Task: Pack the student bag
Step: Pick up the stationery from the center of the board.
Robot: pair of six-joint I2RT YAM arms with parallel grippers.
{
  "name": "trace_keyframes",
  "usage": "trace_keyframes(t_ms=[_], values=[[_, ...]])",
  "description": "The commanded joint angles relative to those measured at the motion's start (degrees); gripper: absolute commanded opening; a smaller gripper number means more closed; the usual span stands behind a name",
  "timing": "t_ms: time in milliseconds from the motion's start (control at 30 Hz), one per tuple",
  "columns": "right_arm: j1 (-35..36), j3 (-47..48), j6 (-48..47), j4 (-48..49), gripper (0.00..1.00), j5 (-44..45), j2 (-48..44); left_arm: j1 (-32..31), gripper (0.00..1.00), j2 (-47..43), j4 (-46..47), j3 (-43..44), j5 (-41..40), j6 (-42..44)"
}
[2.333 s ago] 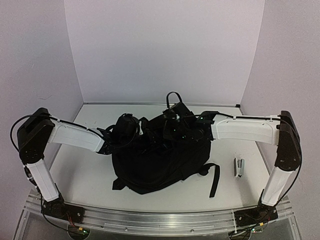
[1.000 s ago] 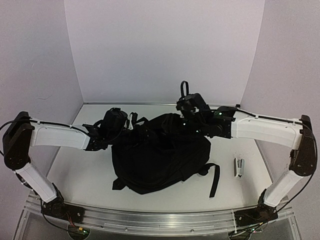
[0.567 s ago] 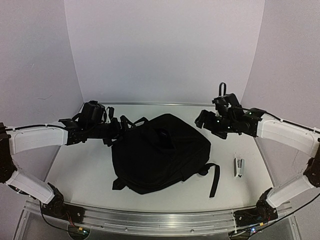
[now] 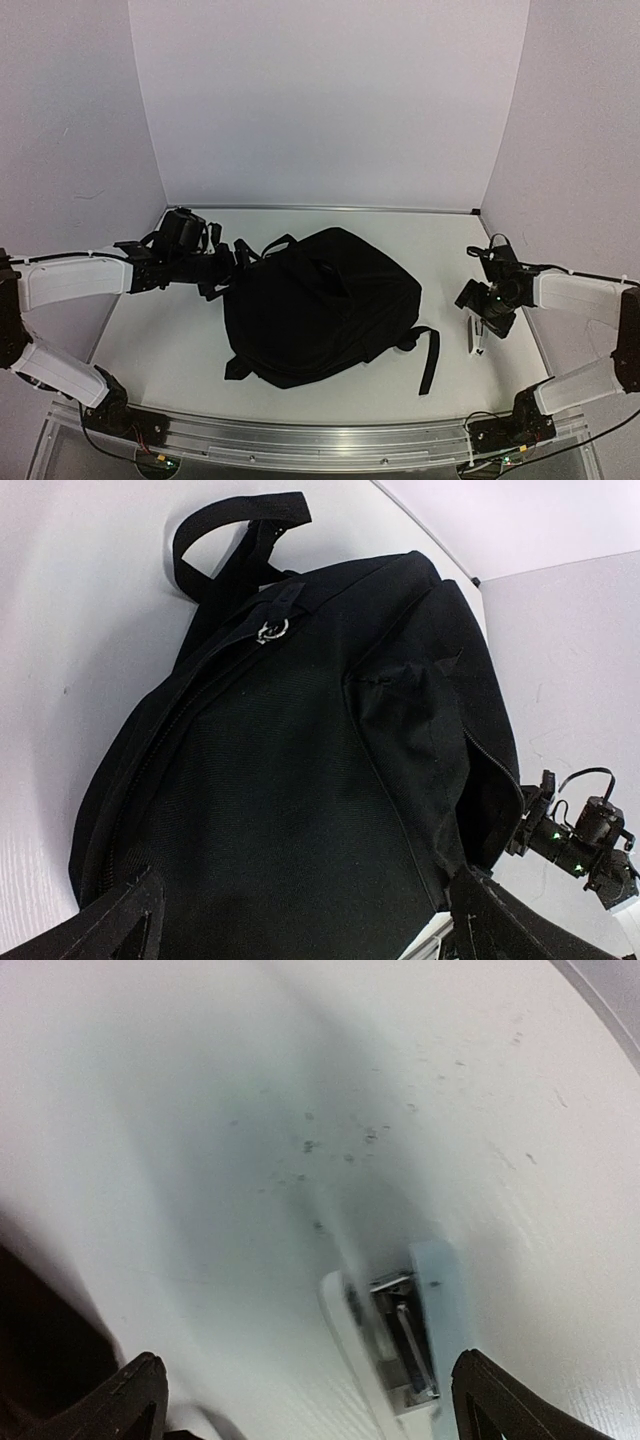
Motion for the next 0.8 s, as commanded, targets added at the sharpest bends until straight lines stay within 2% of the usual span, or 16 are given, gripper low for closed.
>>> trace_keyframes(t_ms=[0, 133, 367, 767], values=[[-1.49, -2.38, 2.76, 1.63, 0.98, 1.06, -2.03, 0.78, 1.00, -2.68, 2.50, -1.48, 1.32, -0.85], [-2.47, -4.02, 3.12, 1.86, 0.98, 2.20, -0.18, 0.95, 1.00, -2.78, 3.01, -1.52, 2.24, -1.07], [-2.55, -2.45, 1.82, 2.40, 0.98, -0.93, 3.54, 1.25, 1.00, -3.58, 3.14, -1.36, 2.94, -0.85], [-2.67, -1.15, -3.74, 2.99, 0.73, -8.54, 6.13, 2.26, 1.00, -5.25, 3.48, -2.69, 3.25, -1.28]])
